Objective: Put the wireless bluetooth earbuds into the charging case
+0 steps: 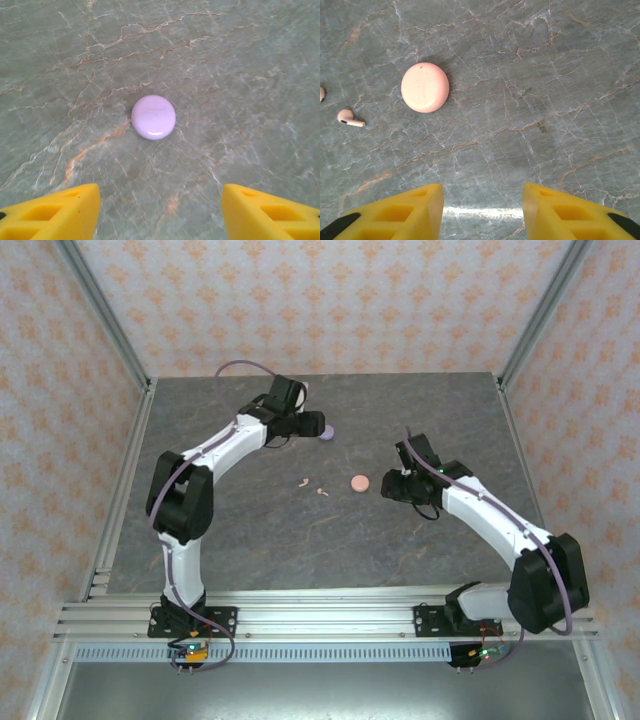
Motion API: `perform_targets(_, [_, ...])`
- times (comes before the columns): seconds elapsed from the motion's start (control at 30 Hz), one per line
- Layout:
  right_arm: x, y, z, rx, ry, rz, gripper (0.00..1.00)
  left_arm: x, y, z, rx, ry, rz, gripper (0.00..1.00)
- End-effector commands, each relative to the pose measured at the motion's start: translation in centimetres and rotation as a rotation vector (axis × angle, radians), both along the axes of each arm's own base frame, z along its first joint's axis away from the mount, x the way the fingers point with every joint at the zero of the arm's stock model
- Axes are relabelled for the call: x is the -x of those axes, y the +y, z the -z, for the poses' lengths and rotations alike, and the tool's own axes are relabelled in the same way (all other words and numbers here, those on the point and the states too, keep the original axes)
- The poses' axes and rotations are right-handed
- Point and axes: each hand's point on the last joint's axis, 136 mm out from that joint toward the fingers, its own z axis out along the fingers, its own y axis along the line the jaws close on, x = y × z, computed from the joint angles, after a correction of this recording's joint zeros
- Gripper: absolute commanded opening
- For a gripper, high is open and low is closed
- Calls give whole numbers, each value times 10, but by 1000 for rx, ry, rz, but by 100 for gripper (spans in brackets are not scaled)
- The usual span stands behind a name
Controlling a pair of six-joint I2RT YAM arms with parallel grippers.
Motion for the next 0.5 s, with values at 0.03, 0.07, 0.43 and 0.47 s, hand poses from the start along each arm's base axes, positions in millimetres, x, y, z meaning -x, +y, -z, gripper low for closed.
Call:
perform_targets(0.03, [-15, 13, 7, -20, 4, -31, 46, 31, -7, 5, 51, 44, 42, 64])
perform_targets(0.07, [-17, 16, 11, -25, 15, -39, 46, 38, -10, 8, 50, 56, 55, 63])
perform_targets(0.43, [-27, 46, 48, -146, 108, -43, 34, 68, -65, 59, 39, 163, 138, 53])
perform_targets(0.47, [-27, 47, 50, -153, 113, -43, 32, 68, -70, 62, 48, 171, 145, 52])
